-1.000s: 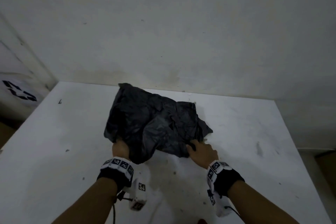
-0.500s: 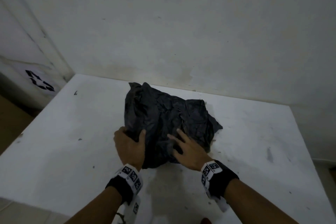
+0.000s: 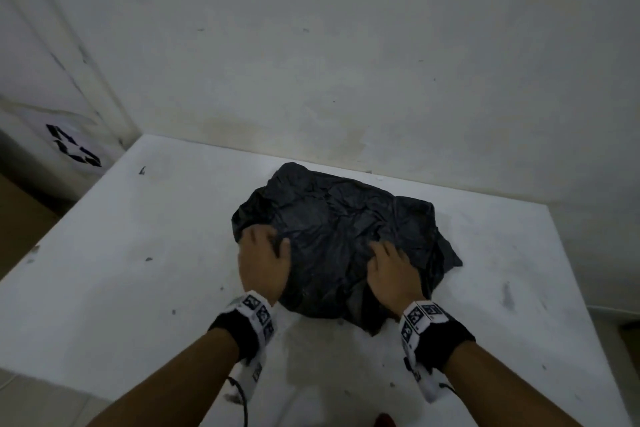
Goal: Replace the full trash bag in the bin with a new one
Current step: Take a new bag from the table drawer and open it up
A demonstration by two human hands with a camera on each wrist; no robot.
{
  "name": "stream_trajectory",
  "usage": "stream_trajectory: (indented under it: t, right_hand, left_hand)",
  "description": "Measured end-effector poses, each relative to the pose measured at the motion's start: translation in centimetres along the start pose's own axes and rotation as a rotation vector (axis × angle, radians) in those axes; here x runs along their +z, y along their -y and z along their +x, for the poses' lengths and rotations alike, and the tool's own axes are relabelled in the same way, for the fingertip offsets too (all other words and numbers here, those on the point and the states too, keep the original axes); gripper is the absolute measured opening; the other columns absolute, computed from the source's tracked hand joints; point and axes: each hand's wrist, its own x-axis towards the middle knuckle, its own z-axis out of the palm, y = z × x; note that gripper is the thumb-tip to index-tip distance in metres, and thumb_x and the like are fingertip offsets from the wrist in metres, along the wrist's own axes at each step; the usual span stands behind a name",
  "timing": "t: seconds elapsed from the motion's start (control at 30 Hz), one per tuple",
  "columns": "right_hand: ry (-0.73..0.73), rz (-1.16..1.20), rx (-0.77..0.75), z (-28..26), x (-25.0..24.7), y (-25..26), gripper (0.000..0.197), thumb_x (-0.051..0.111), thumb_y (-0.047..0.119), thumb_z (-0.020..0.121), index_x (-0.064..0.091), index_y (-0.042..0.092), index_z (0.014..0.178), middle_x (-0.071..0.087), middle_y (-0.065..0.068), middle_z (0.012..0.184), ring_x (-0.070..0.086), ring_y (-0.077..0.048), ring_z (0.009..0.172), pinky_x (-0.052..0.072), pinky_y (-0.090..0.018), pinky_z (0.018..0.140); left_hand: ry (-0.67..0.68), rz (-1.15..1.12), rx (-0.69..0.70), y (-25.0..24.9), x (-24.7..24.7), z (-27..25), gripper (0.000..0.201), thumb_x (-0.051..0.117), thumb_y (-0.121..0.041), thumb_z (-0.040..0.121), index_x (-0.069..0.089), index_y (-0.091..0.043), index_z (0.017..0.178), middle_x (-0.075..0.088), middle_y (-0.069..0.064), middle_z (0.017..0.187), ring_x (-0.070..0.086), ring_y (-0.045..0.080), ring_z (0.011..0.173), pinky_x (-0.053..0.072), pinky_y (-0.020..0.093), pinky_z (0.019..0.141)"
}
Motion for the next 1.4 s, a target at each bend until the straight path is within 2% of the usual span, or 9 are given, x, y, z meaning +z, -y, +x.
stream_trajectory:
  t: [0.1, 0.23, 0.4, 0.53, 0.7, 0.87, 1.03, 1.17, 1.4]
  right_hand:
    - [0.304, 0.01, 0.096, -0.3, 1.5, -0.6, 0.059, 0.021, 0.058, 0.098, 0.015, 0.035, 0.152, 0.003, 0.003, 0.164, 0.007, -0.039, 0.148, 0.018, -0.053, 0.117]
    - [0.518, -0.092, 0.093, -2.0, 3.2, -1.9, 0.071, 0.015, 0.068, 0.094, 0.016, 0.031, 0.154, 0.009, -0.004, 0.163, 0.018, -0.037, 0.146, 0.017, -0.046, 0.12]
    - [0.16, 0.085, 0.077, -1.5, -0.7, -1.2, 0.039, 0.044, 0.054, 0.093, 0.065, 0.025, 0.109, 0.067, -0.004, 0.116, 0.059, -0.028, 0.112, 0.045, -0.036, 0.095]
    - [-0.293, -0.124, 0.121, 0.5, -3.8, -1.4, 0.05, 0.047, 0.054, 0.091, 0.048, 0.028, 0.134, 0.046, -0.005, 0.142, 0.033, -0.034, 0.134, 0.027, -0.05, 0.105]
    - [-0.076, 0.07, 0.234, 3.9, -5.1, -5.2, 0.083, 0.046, 0.068, 0.087, 0.005, 0.038, 0.153, -0.003, 0.002, 0.163, 0.009, -0.036, 0.148, 0.021, -0.055, 0.115]
    - [0.111, 0.224, 0.32, 3.1, -3.7, -6.1, 0.062, 0.05, 0.058, 0.091, 0.043, 0.02, 0.139, 0.052, -0.014, 0.14, 0.053, -0.033, 0.122, 0.044, -0.034, 0.094]
    - [0.076, 0.439, 0.068, -1.0, -2.2, -1.9, 0.04, 0.049, 0.055, 0.093, 0.062, 0.027, 0.119, 0.066, 0.0, 0.121, 0.06, -0.023, 0.113, 0.045, -0.03, 0.091]
    - [0.384, 0.628, 0.014, -3.3, -1.4, 0.5, 0.044, 0.044, 0.062, 0.092, 0.074, 0.03, 0.098, 0.07, 0.012, 0.103, 0.065, -0.009, 0.1, 0.048, -0.026, 0.09]
    - [-0.032, 1.023, 0.28, -1.7, -0.8, -0.8, 0.041, 0.064, 0.054, 0.082, 0.044, 0.02, 0.093, 0.057, -0.003, 0.088, 0.06, -0.02, 0.074, 0.054, -0.037, 0.069]
  left_hand:
    - [0.379, 0.28, 0.314, -0.1, 2.1, -0.3, 0.056, 0.034, -0.054, 0.085, 0.052, -0.019, 0.125, 0.041, 0.008, 0.143, 0.038, 0.033, 0.132, 0.036, 0.046, 0.102]
    - [0.762, 0.331, -0.055, 2.8, 3.9, 1.1, 0.091, 0.043, -0.069, 0.084, 0.002, -0.027, 0.153, 0.002, 0.0, 0.162, 0.007, 0.038, 0.146, 0.013, 0.054, 0.117]
    - [0.745, 0.204, -0.163, 1.5, 3.7, 2.6, 0.106, 0.034, -0.077, 0.067, 0.006, -0.021, 0.153, 0.015, 0.008, 0.16, 0.019, 0.034, 0.144, 0.022, 0.048, 0.116]
    - [0.759, 0.141, -0.066, -0.5, 3.7, 1.8, 0.093, 0.04, -0.07, 0.076, 0.019, -0.019, 0.151, 0.02, 0.006, 0.158, 0.024, 0.028, 0.143, 0.024, 0.044, 0.116]
    - [0.877, 0.151, -0.007, -1.8, 4.4, 0.8, 0.065, 0.052, -0.048, 0.093, 0.035, -0.012, 0.145, 0.033, 0.011, 0.151, 0.035, 0.026, 0.138, 0.029, 0.032, 0.113]
    - [0.927, 0.26, -0.042, -3.3, 4.1, 0.6, 0.057, 0.048, -0.054, 0.093, 0.048, -0.016, 0.136, 0.047, 0.009, 0.14, 0.047, 0.025, 0.128, 0.036, 0.03, 0.105]
    - [1.117, -0.329, -0.566, -6.5, 4.8, 0.8, 0.073, 0.042, -0.072, 0.085, 0.034, -0.028, 0.142, 0.057, 0.01, 0.121, 0.063, 0.033, 0.104, 0.052, 0.037, 0.085]
    - [0.982, -0.552, -0.592, -7.0, 7.1, 0.8, 0.115, 0.072, -0.079, 0.052, 0.041, -0.015, 0.143, 0.046, 0.001, 0.145, 0.045, 0.027, 0.131, 0.038, 0.041, 0.109]
    - [0.859, -0.41, -0.461, -7.2, 6.4, 0.2, 0.027, 0.046, -0.013, 0.1, 0.062, 0.0, 0.117, 0.061, 0.016, 0.113, 0.053, 0.019, 0.1, 0.043, 0.027, 0.09]
